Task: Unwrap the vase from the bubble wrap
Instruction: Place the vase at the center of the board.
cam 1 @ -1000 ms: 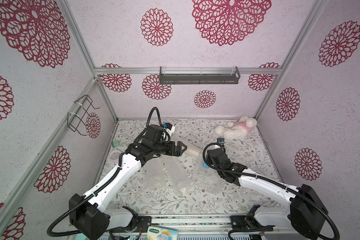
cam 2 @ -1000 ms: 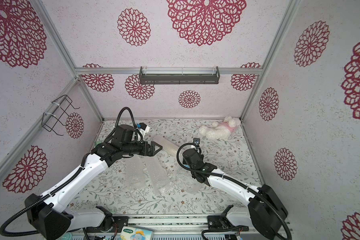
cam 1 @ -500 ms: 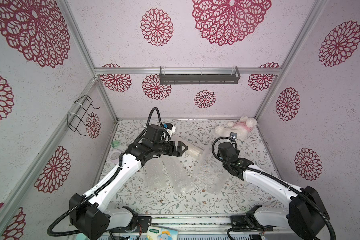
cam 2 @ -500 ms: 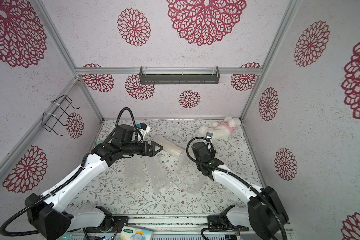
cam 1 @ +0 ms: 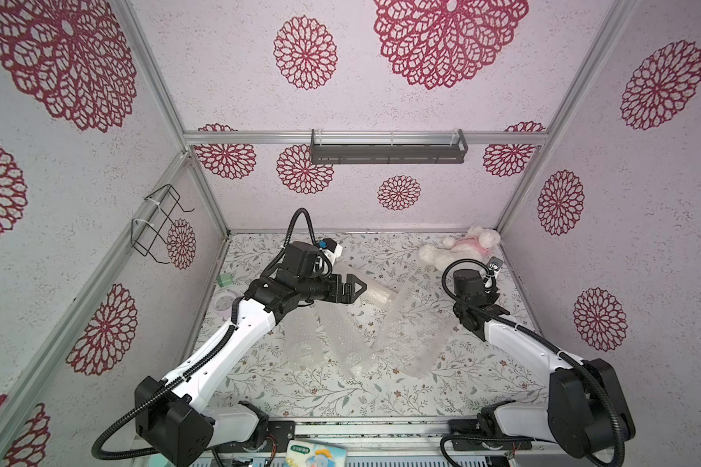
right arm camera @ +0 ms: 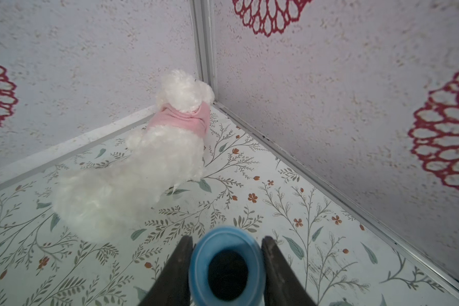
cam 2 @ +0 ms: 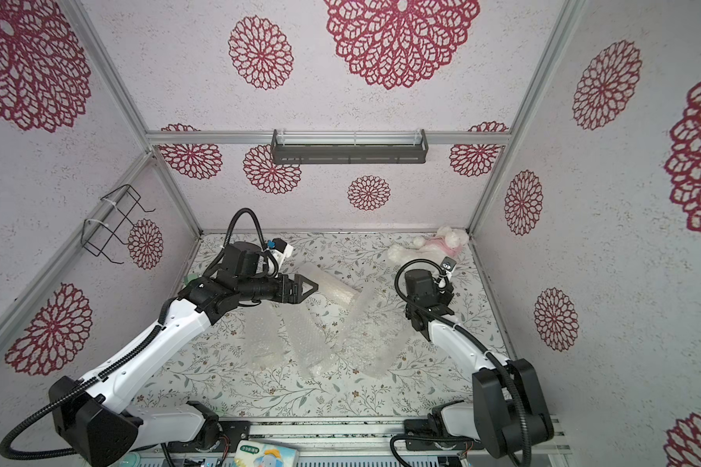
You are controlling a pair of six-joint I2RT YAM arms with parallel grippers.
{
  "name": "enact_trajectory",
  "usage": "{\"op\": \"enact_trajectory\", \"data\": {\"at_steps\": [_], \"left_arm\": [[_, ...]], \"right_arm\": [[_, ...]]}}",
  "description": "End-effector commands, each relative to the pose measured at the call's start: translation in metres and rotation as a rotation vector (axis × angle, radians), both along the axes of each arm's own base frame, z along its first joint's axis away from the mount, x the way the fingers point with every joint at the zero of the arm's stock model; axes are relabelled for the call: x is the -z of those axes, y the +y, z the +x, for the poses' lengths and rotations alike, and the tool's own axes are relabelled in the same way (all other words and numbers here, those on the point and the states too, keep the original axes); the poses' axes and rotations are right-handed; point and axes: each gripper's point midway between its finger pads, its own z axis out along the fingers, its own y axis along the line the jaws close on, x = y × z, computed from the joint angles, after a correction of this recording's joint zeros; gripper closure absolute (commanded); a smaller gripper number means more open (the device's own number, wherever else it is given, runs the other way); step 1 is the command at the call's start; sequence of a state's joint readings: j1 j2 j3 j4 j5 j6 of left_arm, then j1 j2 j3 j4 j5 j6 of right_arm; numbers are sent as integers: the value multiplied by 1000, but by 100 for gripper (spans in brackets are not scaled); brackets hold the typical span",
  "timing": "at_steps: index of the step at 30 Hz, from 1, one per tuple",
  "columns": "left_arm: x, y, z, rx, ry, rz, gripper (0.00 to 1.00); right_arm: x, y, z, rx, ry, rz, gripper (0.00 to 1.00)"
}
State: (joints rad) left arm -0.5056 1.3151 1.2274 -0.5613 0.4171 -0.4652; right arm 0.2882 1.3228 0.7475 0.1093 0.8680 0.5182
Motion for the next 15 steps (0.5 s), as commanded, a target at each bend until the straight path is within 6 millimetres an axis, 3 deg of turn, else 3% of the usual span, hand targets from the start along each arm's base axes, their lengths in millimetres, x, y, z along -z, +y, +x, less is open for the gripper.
{"op": "enact_trajectory", "data": {"at_steps": [1,10,15], "left_arm": [[0,1,2,0,-9,-11,1],[1,4,5,-10,-2,-14,1],[2,6,8,-16,-1,-14,1]], "right_arm": [[-27,-23,8,95,-123,14,61],[-25,-69,17,200,-148,2,61],[-23,-83,31,217,-151,-14,61]]}}
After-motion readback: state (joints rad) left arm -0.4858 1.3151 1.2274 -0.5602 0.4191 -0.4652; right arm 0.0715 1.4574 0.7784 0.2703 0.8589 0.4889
